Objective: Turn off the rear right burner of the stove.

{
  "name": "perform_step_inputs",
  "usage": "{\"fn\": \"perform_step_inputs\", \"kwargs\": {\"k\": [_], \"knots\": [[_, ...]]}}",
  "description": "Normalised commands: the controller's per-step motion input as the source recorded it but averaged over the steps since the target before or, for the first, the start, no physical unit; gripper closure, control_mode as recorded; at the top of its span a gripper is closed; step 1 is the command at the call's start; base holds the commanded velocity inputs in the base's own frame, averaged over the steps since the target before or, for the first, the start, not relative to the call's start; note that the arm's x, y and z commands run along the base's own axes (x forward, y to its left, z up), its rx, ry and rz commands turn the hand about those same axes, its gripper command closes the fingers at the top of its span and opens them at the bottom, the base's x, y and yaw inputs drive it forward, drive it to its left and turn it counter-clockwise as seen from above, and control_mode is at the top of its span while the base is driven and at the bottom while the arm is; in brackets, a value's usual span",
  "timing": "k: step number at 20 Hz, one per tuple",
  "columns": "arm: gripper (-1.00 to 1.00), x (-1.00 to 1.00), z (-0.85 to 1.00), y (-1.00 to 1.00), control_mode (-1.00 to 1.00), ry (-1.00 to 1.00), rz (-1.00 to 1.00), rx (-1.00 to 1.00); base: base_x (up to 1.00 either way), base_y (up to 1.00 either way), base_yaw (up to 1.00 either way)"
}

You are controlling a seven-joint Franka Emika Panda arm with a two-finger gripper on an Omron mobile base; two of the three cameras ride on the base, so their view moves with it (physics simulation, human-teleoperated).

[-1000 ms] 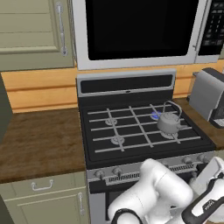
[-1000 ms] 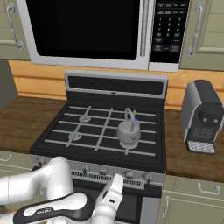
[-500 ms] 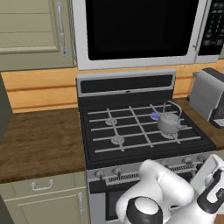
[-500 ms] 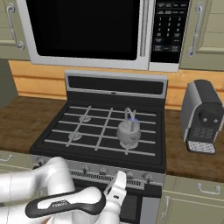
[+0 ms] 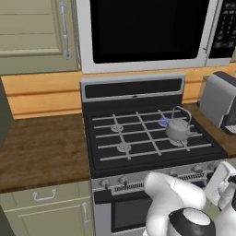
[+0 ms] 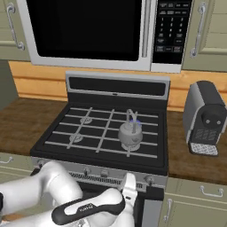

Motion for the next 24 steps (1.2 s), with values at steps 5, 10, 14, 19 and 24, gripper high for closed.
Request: {"fn": "perform_step_inputs", "kwargs": {"k": [5, 10, 14, 19, 24], "knots": [[-1.00, 0.00, -0.49, -0.09, -1.00, -0.01, 0.04, -0.11, 0.00, 0.00, 0.00], [-1.00, 0.22, -0.07, 0.01, -1.00, -0.05, 0.00, -0.03, 0.00, 0.00, 0.00], [-1.00, 0.28, 0.01, 0.00, -1.00, -0.05, 0.00, 0.00, 0.00, 0.00, 0.00], [-1.00, 0.33, 0.09, 0.12, -1.00, -0.04, 0.00, 0.00, 0.00, 0.00, 0.00], [-1.00, 0.28, 0.01, 0.11, -1.00, -0.04, 0.00, -0.03, 0.00, 0.00, 0.00]]}}
